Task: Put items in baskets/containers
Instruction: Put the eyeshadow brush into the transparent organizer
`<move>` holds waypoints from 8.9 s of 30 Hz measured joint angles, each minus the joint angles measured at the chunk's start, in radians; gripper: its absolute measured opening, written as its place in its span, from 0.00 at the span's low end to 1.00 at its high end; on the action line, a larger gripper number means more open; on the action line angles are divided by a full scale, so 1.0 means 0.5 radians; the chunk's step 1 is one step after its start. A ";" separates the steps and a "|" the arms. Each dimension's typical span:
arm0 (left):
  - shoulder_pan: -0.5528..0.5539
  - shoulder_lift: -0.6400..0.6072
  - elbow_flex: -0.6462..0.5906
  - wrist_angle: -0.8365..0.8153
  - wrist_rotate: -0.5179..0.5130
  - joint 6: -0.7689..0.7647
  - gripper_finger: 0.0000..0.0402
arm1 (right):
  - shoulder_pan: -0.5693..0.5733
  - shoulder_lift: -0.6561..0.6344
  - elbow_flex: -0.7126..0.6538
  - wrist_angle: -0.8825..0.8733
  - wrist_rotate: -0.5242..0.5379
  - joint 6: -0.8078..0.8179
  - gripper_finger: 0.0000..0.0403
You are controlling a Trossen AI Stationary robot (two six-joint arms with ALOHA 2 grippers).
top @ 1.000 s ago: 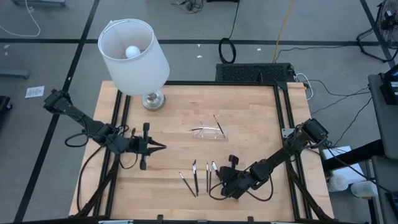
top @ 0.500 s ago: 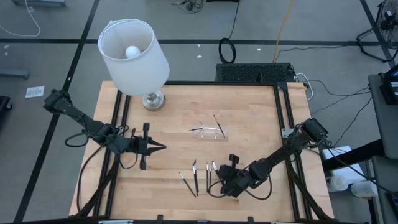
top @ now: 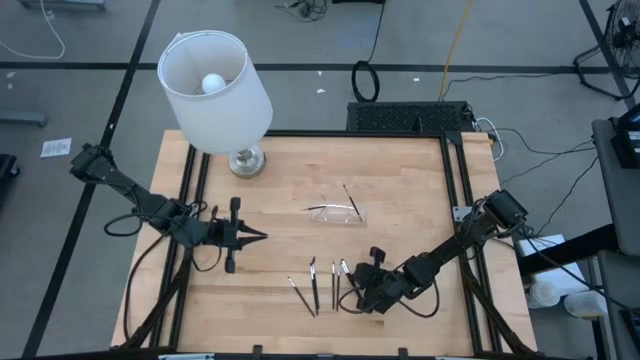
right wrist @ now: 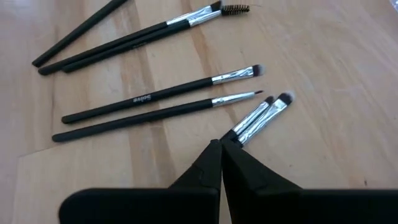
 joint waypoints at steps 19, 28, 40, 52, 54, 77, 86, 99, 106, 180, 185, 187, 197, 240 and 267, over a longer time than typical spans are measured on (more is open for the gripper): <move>0.000 0.000 0.000 0.001 -0.002 -0.011 0.06 | -0.022 0.000 0.000 0.077 -0.052 -0.059 0.00; 0.000 0.000 0.000 0.001 -0.002 -0.009 0.06 | -0.021 0.000 0.000 -0.057 -0.049 0.051 0.00; 0.000 0.000 0.000 0.001 -0.003 -0.011 0.06 | -0.013 -0.013 0.000 -0.009 0.121 -0.026 0.00; 0.000 0.001 0.000 0.001 -0.002 -0.016 0.06 | -0.043 0.044 0.006 0.094 -0.055 -0.045 0.00; 0.000 0.000 0.000 0.001 -0.002 -0.015 0.06 | -0.042 0.062 0.006 0.096 -0.050 -0.046 0.00; 0.000 0.000 0.000 0.000 0.001 -0.015 0.06 | -0.056 0.067 0.009 -0.004 -0.107 0.003 0.00; 0.000 0.000 0.000 0.000 0.002 -0.015 0.06 | -0.054 -0.018 0.447 -0.332 -0.058 -0.380 0.00; 0.000 0.001 0.000 -0.021 0.006 -0.094 0.06 | -0.164 0.001 1.016 -2.009 -0.696 0.522 0.02; 0.000 0.001 0.000 0.014 0.005 -0.097 0.06 | -0.275 0.002 0.770 -1.585 -1.041 0.627 0.25; 0.000 0.001 0.000 0.012 0.002 -0.084 0.06 | -0.409 0.120 0.483 -1.042 -0.955 1.055 0.48; 0.000 0.000 0.000 0.014 0.002 -0.085 0.06 | -0.407 0.199 0.481 -1.105 -1.011 0.945 0.47; 0.000 0.000 0.000 0.013 0.002 -0.086 0.06 | -0.407 0.201 0.478 -1.120 -1.015 0.908 0.45; 0.000 0.000 0.000 0.014 0.002 -0.092 0.06 | -0.409 0.207 0.474 -1.227 -1.054 0.849 0.13; 0.000 0.002 -0.074 0.133 0.002 0.047 0.06 | -0.129 -0.637 -0.351 1.438 0.416 -1.500 0.00; 0.023 0.013 -0.076 0.433 0.050 0.411 0.06 | -0.420 -0.642 -0.499 1.767 -0.059 -2.089 0.00</move>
